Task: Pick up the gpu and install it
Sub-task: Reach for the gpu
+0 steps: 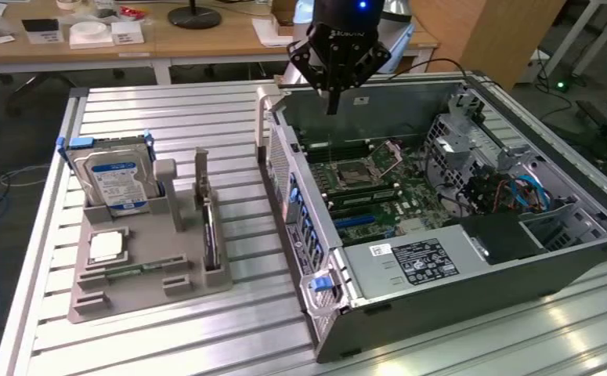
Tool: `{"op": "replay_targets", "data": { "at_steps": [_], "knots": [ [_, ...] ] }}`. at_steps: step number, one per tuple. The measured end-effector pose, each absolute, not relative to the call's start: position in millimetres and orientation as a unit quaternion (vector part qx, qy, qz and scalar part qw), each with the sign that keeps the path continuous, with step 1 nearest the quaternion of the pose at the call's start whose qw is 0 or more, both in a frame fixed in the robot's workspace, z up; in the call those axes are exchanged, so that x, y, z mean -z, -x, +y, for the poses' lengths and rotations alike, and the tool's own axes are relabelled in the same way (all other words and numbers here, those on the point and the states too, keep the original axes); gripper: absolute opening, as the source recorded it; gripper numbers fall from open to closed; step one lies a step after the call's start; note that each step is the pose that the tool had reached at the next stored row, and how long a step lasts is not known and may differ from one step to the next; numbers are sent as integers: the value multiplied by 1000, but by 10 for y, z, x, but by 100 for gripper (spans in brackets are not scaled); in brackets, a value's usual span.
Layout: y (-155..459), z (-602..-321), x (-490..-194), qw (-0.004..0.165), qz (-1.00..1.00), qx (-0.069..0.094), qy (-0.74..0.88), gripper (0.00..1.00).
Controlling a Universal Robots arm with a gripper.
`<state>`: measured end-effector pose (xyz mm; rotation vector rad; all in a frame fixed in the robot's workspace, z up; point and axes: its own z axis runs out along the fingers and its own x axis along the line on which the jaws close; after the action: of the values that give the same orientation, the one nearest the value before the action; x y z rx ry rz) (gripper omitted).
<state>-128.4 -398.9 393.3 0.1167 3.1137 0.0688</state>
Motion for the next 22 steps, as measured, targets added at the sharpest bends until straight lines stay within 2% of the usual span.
{"op": "replay_targets", "data": {
  "at_steps": [22],
  "knots": [
    [1640, -3988, -3933, 13, 999, -22, -37, 11]
  ]
}}
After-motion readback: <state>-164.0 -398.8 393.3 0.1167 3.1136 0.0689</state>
